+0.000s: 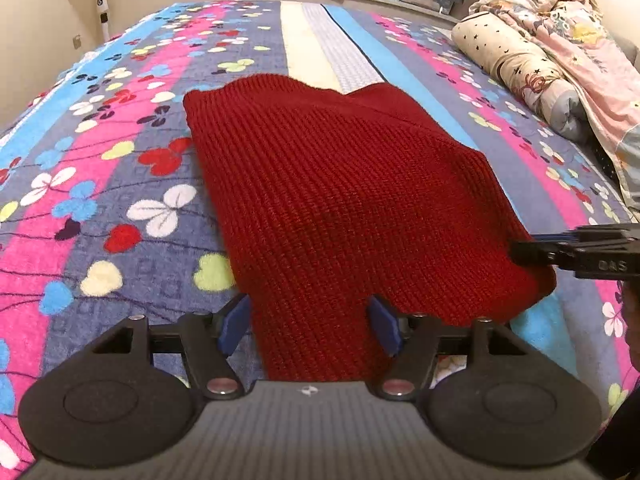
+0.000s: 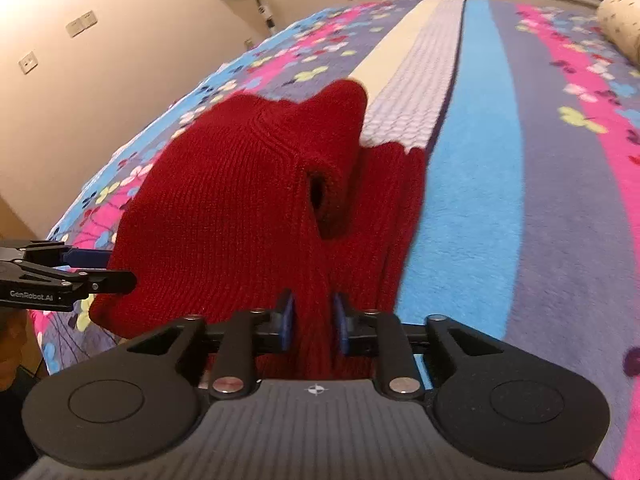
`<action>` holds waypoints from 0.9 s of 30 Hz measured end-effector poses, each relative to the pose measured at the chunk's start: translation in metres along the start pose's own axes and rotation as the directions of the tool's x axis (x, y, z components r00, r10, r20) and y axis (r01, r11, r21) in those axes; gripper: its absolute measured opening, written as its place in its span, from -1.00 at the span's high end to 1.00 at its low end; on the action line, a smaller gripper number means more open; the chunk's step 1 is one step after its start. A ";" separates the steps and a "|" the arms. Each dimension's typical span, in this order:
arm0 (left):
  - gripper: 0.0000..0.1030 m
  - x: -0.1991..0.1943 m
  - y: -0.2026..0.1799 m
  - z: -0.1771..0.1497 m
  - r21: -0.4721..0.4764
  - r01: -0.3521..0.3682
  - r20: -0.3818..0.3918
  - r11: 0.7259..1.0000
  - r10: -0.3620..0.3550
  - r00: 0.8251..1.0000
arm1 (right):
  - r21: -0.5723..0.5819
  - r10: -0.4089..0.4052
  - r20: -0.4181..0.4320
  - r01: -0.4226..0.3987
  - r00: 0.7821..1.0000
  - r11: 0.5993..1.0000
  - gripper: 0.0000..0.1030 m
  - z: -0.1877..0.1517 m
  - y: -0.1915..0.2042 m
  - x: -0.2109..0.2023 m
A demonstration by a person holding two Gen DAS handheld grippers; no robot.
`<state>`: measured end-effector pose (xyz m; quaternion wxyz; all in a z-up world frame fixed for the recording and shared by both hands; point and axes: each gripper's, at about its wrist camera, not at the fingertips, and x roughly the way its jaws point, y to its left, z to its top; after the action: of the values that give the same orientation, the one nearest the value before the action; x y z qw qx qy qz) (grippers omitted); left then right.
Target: Fold small clothes
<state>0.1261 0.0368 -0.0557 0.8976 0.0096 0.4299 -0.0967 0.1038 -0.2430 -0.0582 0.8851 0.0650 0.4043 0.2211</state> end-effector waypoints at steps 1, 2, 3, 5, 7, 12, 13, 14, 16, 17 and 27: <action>-0.38 -0.002 -0.002 0.000 0.004 -0.002 0.005 1.000 0.002 1.000 | -0.008 -0.017 0.014 0.017 1.000 1.000 0.22 -0.003 0.001 -0.006; -0.38 -0.005 -0.003 0.000 0.007 0.000 0.010 1.000 0.000 1.000 | -0.016 -0.029 0.016 0.029 0.999 0.999 0.22 -0.006 0.003 -0.009; -0.38 -0.007 -0.004 0.000 0.009 0.007 0.016 1.000 -0.007 1.000 | -0.020 -0.038 0.005 0.038 0.999 0.999 0.22 -0.010 0.003 -0.008; -0.38 -0.008 -0.007 -0.003 0.021 0.015 0.012 1.000 -0.016 1.000 | -0.020 -0.069 -0.044 0.068 0.997 0.997 0.22 -0.018 0.002 0.002; -0.39 0.000 -0.009 -0.008 0.042 -0.002 -0.022 0.999 0.003 1.000 | 0.006 -0.068 -0.054 0.068 0.996 0.998 0.22 -0.021 0.000 0.007; -0.53 -0.007 -0.004 -0.011 0.038 -0.015 0.002 0.999 0.015 1.000 | 0.044 -0.110 -0.019 0.111 0.994 0.993 0.16 -0.012 0.011 -0.019; -0.67 -0.014 -0.003 -0.010 0.034 -0.030 0.029 0.999 0.029 0.999 | 0.037 -0.133 -0.003 0.133 0.991 0.990 0.05 -0.011 0.016 -0.028; -0.77 -0.023 -0.003 -0.010 0.024 -0.051 0.055 0.998 0.049 0.997 | 0.020 -0.154 0.020 0.154 0.988 0.988 -0.06 -0.011 0.022 -0.040; -0.86 -0.044 -0.004 -0.010 0.001 -0.083 0.112 0.997 0.083 0.990 | -0.018 -0.189 0.072 0.191 0.979 0.981 -0.28 -0.011 0.032 -0.062; -0.96 -0.053 -0.006 -0.010 -0.005 -0.090 0.132 0.996 0.090 0.987 | -0.026 -0.212 0.097 0.215 0.972 0.976 -0.45 -0.013 0.037 -0.071; -0.99 -0.128 -0.055 -0.047 -0.055 -0.136 0.239 0.989 0.145 0.960 | 0.113 -0.337 0.128 0.324 0.933 0.939 -0.78 -0.047 0.054 -0.099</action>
<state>0.0016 0.0088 0.0173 0.9481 0.0112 0.3169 -0.0248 -0.0065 -0.2414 -0.0058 0.9330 0.0520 0.3532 0.0452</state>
